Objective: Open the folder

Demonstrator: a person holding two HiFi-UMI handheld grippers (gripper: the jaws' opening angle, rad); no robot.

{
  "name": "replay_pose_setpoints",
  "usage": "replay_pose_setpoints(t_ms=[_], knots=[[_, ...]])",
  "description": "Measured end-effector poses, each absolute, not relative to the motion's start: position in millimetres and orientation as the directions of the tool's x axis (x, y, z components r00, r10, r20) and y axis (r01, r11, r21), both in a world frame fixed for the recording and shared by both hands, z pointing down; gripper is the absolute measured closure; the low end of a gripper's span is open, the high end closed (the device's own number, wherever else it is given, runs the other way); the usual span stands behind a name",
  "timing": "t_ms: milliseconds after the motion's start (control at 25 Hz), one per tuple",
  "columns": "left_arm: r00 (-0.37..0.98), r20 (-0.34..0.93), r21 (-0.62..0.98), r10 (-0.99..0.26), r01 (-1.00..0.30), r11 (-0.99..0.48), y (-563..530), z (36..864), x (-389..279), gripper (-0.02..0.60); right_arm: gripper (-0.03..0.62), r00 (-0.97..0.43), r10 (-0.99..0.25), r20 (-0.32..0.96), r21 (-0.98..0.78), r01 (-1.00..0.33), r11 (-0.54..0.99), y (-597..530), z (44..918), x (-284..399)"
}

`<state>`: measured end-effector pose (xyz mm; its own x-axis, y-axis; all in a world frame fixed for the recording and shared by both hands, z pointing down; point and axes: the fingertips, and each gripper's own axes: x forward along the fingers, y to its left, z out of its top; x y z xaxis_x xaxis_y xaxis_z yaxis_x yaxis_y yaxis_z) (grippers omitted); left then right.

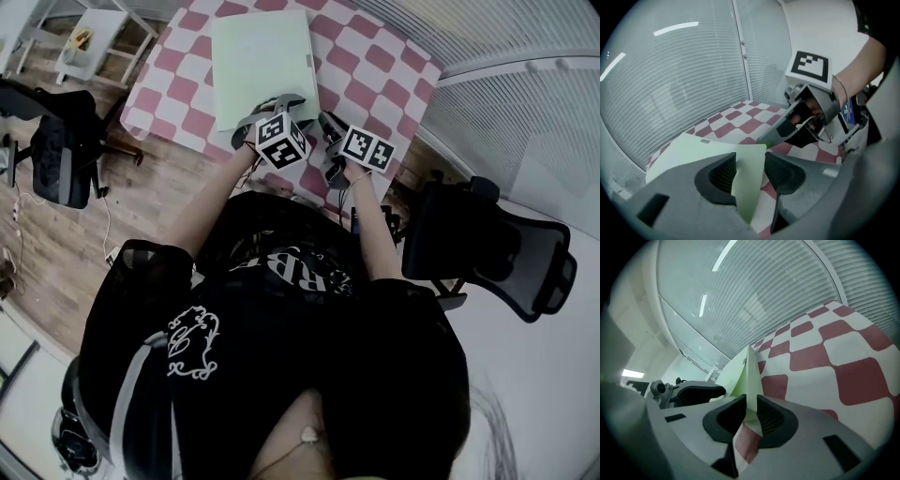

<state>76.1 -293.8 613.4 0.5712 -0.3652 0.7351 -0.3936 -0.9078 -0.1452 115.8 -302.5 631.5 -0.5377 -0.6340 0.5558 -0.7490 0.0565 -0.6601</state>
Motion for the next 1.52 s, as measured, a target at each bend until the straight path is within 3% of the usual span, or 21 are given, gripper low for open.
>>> replay_pose_setpoints(t_ms=[160, 320, 600, 800, 1120, 1520], knots=[[0.584, 0.674, -0.206, -0.453, -0.44, -0.874, -290.3, 594.9, 75.3, 0.488, 0.543, -0.524, -0.613, 0.591, -0.575, -0.807, 0.136, -303.4, 631.4, 113.9], [0.566, 0.598, -0.251, -0.568, -0.541, -0.803, -296.9, 573.1, 66.7, 0.548, 0.543, -0.519, -0.614, 0.595, -0.563, -0.814, 0.143, -302.9, 631.3, 114.3], [0.594, 0.47, -0.143, -0.653, -0.679, -0.72, -308.3, 516.3, 42.9, 0.557, 0.543, -0.525, -0.621, 0.582, -0.579, -0.804, 0.138, -303.0, 630.8, 116.1], [0.539, 0.348, 0.016, -0.767, -0.822, -0.57, -304.2, 468.4, -11.9, 0.557, 0.543, -0.533, -0.616, 0.58, -0.578, -0.802, 0.15, -302.1, 632.7, 114.5], [0.285, 0.243, 0.231, -0.927, -0.945, -0.23, -271.4, 431.4, -131.3, 0.558, 0.543, -0.54, -0.615, 0.575, -0.574, -0.802, 0.167, -302.0, 631.7, 114.0], [-0.166, 0.31, 0.38, -0.936, -0.881, 0.282, -226.1, 483.1, -299.3, 0.56, 0.543, -0.542, -0.607, 0.581, -0.558, -0.808, 0.187, -302.3, 630.1, 111.2]])
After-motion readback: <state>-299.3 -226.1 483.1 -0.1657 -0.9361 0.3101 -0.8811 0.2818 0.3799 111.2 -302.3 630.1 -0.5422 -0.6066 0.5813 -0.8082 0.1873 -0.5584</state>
